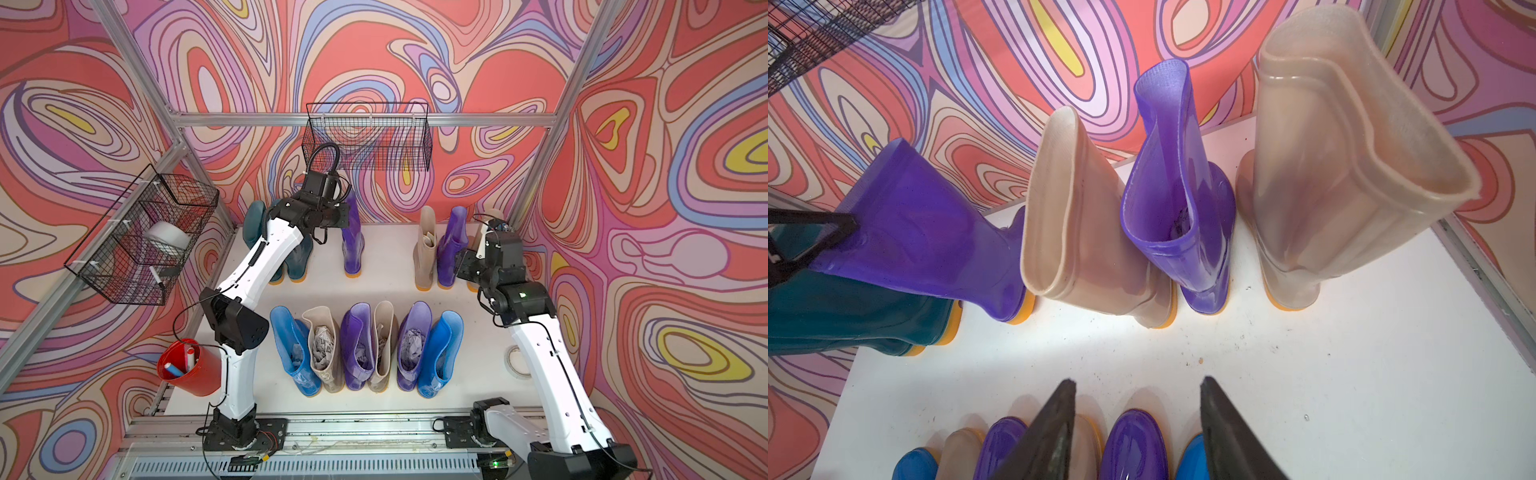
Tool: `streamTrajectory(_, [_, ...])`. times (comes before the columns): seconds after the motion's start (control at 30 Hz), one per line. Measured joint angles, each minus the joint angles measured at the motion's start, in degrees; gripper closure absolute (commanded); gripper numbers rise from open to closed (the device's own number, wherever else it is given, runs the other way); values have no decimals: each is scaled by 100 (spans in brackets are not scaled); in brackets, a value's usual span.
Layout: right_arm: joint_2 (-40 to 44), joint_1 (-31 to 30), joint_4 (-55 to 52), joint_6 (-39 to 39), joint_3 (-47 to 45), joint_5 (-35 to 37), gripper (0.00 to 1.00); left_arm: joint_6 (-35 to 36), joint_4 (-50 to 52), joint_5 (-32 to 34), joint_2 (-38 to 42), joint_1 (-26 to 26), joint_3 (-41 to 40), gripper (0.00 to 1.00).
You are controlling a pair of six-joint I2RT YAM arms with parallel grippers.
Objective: Match and arrange rain boots in pairs
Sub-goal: Place the rain boot at the center of the board.
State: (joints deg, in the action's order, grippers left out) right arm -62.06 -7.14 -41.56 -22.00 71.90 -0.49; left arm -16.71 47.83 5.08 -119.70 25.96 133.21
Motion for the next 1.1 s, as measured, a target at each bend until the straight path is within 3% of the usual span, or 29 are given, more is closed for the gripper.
streamTrajectory(0.53, [4, 0, -7, -4, -55, 7, 50, 66, -352, 160, 804, -540, -1390, 100])
streamTrajectory(1.1, [4, 0, -13, -7, -55, 4, 50, 57, -785, 195, 1513, -625, -2518, 100])
